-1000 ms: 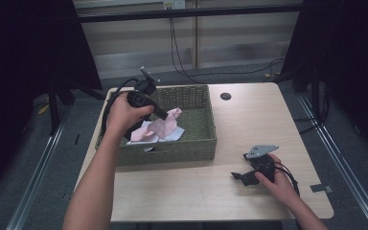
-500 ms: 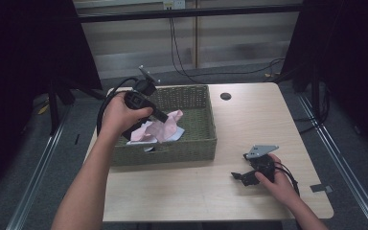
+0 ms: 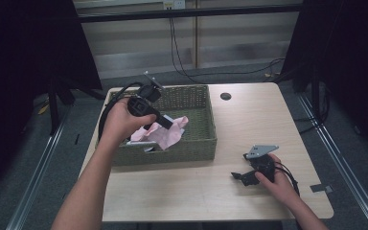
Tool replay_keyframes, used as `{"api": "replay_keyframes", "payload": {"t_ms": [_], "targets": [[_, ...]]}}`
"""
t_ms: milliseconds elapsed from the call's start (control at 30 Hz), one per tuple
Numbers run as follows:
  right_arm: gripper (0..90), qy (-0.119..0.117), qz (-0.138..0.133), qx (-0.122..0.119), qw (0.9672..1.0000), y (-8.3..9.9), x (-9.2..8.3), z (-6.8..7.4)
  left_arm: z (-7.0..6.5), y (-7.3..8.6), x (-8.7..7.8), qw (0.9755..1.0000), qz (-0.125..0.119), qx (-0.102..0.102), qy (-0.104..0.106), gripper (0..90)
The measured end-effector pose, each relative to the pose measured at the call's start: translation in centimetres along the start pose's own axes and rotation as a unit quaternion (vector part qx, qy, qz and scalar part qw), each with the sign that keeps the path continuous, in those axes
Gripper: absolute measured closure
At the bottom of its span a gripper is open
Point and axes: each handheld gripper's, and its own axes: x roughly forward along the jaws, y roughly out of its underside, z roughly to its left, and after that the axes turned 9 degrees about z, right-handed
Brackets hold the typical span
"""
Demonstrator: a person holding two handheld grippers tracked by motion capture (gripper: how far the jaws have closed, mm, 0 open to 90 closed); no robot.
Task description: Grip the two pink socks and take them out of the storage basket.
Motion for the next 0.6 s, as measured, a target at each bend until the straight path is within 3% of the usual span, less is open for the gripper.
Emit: {"api": "replay_keyframes", "payload": {"t_ms": [133, 600], "targets": [[10.6, 0.003, 0.001, 0.001, 1.0, 0.0, 0.0, 0.0, -0.2, 0.3, 0.2, 1.0, -0.004, 0.002, 0.006, 84.7], [10.6, 0.003, 0.001, 0.001, 1.0, 0.0, 0.0, 0.0, -2.5, 1.0, 2.0, 0.999, 0.008, 0.039, 0.022, 84.6]]}}
